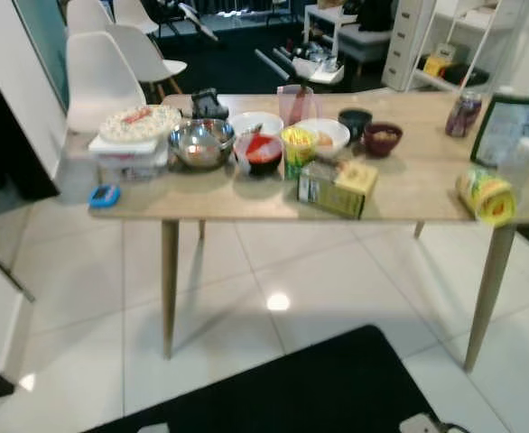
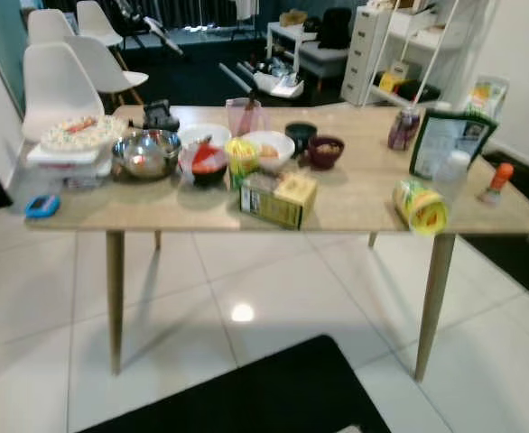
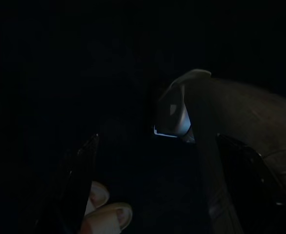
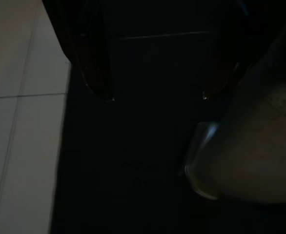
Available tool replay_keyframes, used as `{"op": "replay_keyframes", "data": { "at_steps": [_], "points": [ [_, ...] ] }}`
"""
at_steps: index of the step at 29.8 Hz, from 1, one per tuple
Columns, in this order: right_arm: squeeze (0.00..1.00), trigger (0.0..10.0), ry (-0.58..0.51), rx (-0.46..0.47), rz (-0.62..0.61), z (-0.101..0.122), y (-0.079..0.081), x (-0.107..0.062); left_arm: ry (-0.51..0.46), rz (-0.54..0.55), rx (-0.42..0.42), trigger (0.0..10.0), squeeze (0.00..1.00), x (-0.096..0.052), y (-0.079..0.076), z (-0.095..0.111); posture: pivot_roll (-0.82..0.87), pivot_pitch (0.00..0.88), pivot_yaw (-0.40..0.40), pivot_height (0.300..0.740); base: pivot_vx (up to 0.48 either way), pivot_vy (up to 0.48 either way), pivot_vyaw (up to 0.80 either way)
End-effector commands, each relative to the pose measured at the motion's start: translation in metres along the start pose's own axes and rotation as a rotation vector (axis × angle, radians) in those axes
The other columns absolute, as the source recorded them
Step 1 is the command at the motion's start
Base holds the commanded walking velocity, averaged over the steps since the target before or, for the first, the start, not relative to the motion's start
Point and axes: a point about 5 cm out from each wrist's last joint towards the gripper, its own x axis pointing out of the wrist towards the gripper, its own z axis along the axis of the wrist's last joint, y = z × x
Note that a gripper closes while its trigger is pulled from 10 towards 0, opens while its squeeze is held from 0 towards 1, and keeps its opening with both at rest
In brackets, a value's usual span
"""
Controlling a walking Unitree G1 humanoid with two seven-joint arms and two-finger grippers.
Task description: Restocking fridge
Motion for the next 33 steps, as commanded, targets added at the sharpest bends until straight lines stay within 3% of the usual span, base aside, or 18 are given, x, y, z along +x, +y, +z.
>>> {"op": "replay_keyframes", "data": {
  "at_steps": [1,33],
  "points": [
    [0.0,10.0,0.007,0.014,-0.017,-0.0021,-0.0069,-0.0012,0.011,-0.007,0.008,10.0,0.0,0.0004,-0.0017,-0.0011,-0.03,0.0,-0.004,0.74,0.292,0.0,0.0],
    [0.0,10.0,0.004,0.012,-0.011,-0.001,-0.0072,-0.0012,0.008,-0.008,0.013,10.0,0.0,0.0009,-0.0023,0.0004,-0.03,0.0,-0.006,0.74,0.292,0.0,0.0]
  ]
}}
